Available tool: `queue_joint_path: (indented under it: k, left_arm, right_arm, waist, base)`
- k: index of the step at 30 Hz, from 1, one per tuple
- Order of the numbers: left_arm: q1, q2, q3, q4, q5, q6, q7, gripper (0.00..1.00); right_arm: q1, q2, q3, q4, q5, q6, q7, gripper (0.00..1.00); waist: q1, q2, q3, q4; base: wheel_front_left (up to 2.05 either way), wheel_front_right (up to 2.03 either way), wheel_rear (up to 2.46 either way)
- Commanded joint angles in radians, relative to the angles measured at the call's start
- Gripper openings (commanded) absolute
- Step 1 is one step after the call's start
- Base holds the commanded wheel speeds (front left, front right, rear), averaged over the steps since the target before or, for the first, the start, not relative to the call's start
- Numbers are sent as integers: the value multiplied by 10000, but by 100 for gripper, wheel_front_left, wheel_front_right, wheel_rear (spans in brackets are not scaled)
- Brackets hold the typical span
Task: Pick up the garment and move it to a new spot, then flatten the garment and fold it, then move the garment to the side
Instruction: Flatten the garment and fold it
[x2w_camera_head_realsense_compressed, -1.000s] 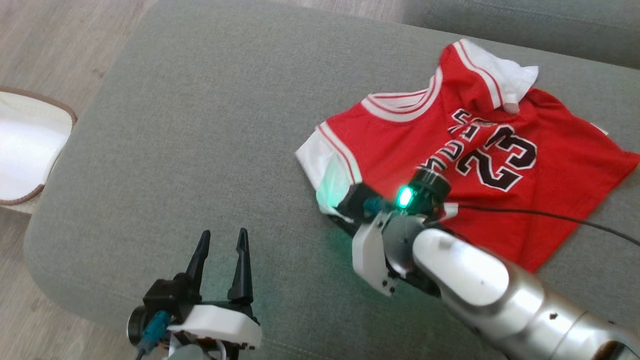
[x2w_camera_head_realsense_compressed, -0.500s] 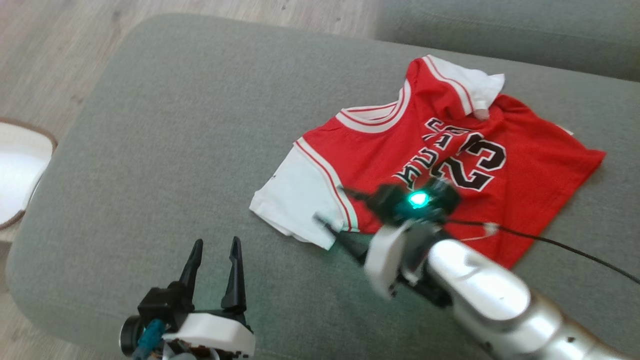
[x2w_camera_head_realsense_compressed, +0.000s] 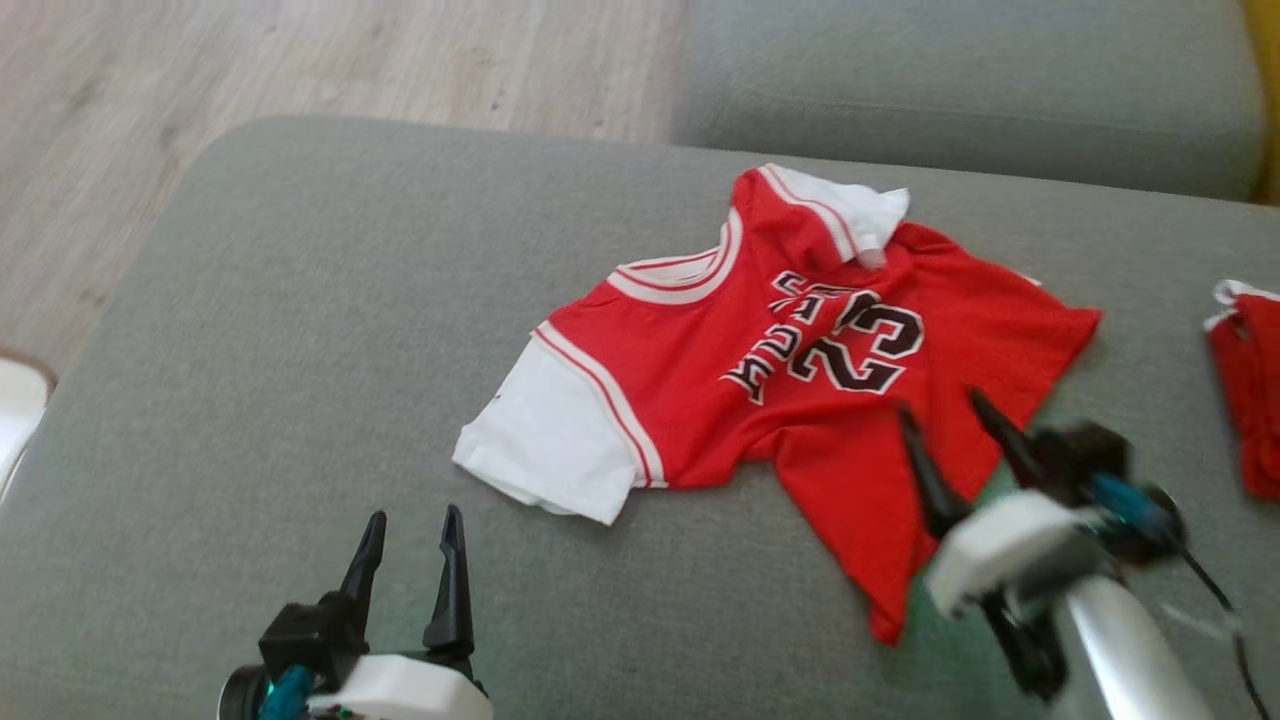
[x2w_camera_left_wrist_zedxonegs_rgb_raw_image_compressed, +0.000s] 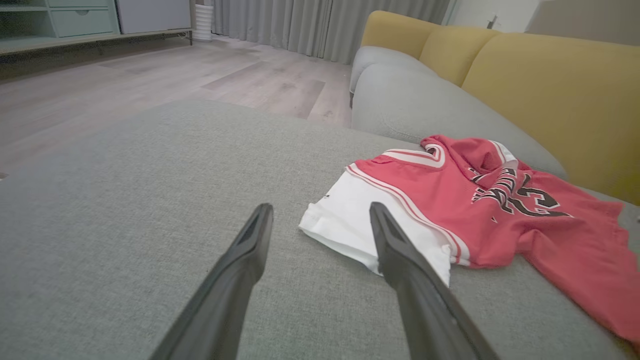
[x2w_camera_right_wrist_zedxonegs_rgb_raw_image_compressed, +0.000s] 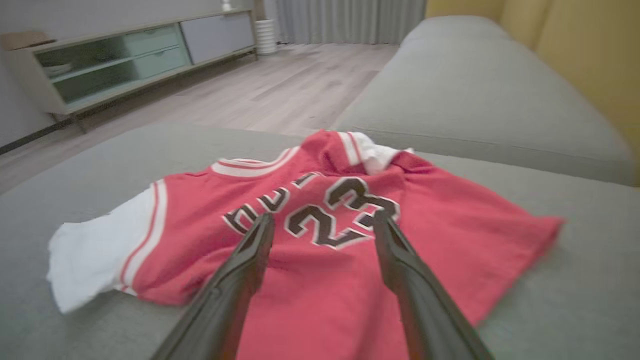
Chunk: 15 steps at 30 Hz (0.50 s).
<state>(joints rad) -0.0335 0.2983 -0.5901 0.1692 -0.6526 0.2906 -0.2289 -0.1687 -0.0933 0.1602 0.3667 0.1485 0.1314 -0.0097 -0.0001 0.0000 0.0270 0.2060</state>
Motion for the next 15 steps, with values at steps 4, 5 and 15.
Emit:
queue_joint_path:
  k: [4, 5, 15]
  left_arm:
    - [-236, 202, 295, -411, -53, 58, 11, 100]
    - [-233, 208, 286, -431, -54, 60, 19, 100]
    - [-388, 232, 193, -446, -29, 10, 64, 100]
  right_arm:
    - [591, 300, -881, -688, -481, -7, 253, 100]
    - [724, 335, -1068, -722, -565, -7, 348, 100]
    - [-168, 423, -1864, 939, -1122, -7, 1547, 100]
  waist:
    - [1, 0, -103, -215]
    - [1, 0, -85, -225]
    - [1, 0, 384, 198]
  base:
    - [0, 0, 0]
    - [0, 0, 0]
    - [0, 0, 0]
